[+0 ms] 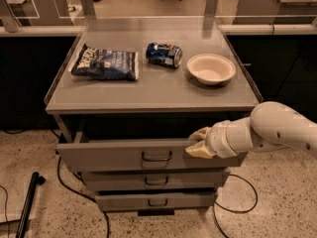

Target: Open top drawer

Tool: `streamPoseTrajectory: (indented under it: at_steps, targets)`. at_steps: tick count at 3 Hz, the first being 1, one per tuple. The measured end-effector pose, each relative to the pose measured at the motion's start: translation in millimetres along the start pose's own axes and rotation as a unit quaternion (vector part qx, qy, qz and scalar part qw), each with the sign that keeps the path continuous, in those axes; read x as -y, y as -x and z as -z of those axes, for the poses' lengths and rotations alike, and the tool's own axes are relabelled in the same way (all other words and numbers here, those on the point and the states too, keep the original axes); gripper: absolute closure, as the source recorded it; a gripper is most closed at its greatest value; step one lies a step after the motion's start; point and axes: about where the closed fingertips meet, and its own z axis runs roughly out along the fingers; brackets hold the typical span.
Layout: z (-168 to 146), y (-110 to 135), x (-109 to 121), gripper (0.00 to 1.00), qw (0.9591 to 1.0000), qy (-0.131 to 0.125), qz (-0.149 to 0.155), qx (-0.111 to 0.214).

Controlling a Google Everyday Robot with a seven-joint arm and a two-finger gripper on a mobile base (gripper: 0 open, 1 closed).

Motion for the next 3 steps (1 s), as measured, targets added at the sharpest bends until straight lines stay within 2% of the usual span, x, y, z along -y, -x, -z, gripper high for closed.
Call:
streamPoseTrajectory:
  at_steps: [2,3]
  targets:
    - [6.5,-5.6,-13.6,1.0,0.9999,-0.001,-0.011,-0.001]
    - [6.5,-5.6,-13.6,0.82,0.9999,-0.001,-0.011,-0.001]
